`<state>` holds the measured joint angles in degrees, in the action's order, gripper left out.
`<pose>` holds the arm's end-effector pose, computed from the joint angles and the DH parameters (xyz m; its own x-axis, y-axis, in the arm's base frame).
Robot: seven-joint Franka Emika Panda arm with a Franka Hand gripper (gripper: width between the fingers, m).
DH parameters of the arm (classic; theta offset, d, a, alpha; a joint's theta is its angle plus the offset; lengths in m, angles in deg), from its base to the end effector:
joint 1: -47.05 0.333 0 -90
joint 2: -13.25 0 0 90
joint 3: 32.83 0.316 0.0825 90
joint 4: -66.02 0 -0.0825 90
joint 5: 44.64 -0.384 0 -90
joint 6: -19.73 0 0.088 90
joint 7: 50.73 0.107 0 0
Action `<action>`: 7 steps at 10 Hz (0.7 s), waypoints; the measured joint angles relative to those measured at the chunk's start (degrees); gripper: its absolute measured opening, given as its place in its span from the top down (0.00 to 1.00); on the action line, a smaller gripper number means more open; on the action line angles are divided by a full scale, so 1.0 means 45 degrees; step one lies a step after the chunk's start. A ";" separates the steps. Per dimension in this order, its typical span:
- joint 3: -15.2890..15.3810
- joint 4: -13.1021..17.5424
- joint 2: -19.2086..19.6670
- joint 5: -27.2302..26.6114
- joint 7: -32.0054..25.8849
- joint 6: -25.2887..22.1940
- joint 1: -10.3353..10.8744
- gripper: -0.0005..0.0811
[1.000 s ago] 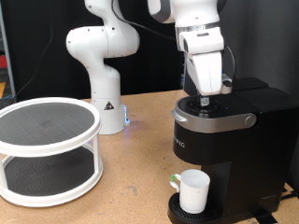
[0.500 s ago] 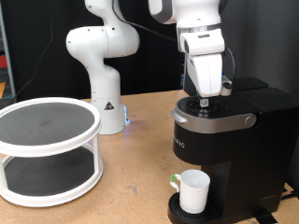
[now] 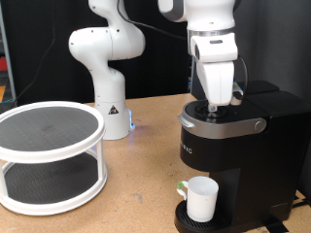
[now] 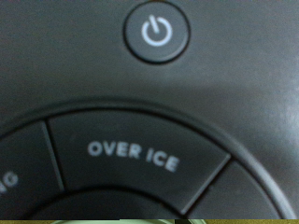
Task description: Make a cup of coffee with the keurig machine
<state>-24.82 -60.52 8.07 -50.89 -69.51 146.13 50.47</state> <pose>0.5105 0.1079 0.4266 0.8894 0.4447 0.1061 0.4514 -0.8910 -0.0488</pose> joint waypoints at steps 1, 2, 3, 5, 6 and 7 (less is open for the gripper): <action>-0.0020 0.0198 0.0125 -0.0002 0.0001 -0.0282 -0.0001 0.98; -0.0032 0.0354 0.0223 -0.0003 0.0004 -0.0517 -0.0001 0.98; -0.0040 0.0450 0.0291 -0.0003 0.0005 -0.0650 -0.0001 0.98; -0.0049 0.0561 0.0361 -0.0003 0.0005 -0.0807 -0.0001 0.98; -0.0049 0.0571 0.0365 -0.0003 0.0005 -0.0833 -0.0001 0.98; -0.0049 0.0572 0.0365 -0.0005 0.0005 -0.0833 -0.0001 0.98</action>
<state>-25.04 -57.94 9.71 -50.91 -69.49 142.38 50.46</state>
